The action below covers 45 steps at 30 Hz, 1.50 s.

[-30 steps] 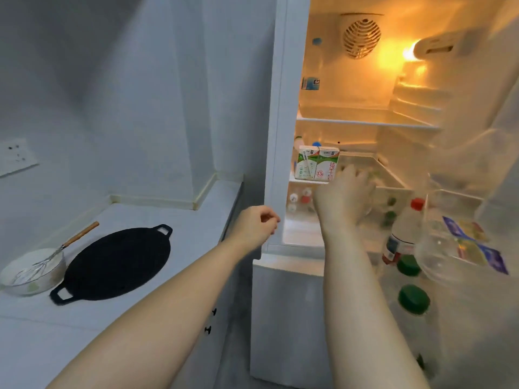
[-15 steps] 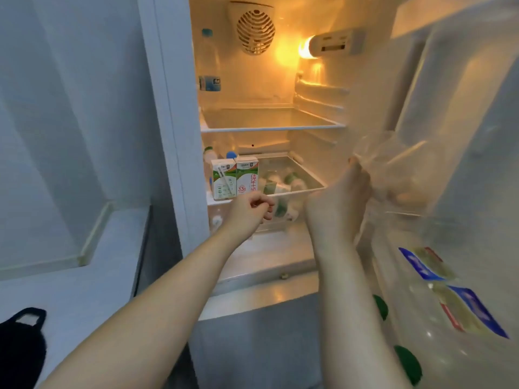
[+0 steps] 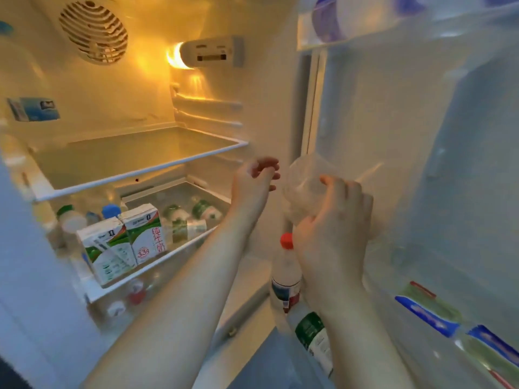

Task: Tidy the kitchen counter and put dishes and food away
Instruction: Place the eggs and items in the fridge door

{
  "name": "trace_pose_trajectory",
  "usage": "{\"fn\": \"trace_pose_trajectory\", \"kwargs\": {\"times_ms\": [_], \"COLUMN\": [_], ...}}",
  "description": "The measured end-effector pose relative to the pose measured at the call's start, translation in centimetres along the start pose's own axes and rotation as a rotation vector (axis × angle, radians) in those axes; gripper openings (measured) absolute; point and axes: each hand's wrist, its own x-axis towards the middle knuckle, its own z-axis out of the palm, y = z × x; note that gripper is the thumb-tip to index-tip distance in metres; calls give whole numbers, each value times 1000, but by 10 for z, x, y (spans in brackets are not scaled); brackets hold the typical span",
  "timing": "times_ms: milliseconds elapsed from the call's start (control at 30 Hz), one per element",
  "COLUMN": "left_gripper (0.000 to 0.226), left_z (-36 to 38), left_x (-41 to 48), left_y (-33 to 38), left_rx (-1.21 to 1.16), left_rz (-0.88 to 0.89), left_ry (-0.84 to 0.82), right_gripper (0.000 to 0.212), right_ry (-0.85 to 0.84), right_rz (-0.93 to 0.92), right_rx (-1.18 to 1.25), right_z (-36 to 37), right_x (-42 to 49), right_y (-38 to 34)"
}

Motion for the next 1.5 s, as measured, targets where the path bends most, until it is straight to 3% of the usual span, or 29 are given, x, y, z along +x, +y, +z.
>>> {"fn": "trace_pose_trajectory", "kwargs": {"times_ms": [100,233,367,467,533,667,733,967,1100,1367,1500], "left_gripper": [26,27,34,31,27,24,27,19,17,8,11], "left_z": [8,13,20,25,26,26,26,19,17,19,17], "left_x": [15,23,30,34,35,37,40,55,56,52,54], "left_y": [15,44,57,53,51,52,51,45,41,30,29], "left_rx": [-53,-75,-56,135,263,425,513,685,743,730,773], "left_rz": [191,356,318,311,347,409,434,433,427,424,422], "left_ry": [-70,-346,-690,-819,-847,-871,-885,-906,-963,-976,-1018], "right_gripper": [64,53,44,40,37,19,15,16,15,3,7], "right_ry": [56,165,293,331,260,-99,-191,-238,-446,-520,-587], "right_rz": [36,75,-29,-143,-171,82,112,-71,65,149,216], "right_rx": [-37,-74,-170,-250,-302,-358,-429,-454,-586,-595,-596], "right_z": [0,-2,-13,-23,-28,-29,-29,-24,-24,-18,-20], "right_x": [2,10,25,40,47,61,66,85,92,87,86], "right_y": [2,3,4,7,5,-2,-4,-19,-15,-5,1]}}
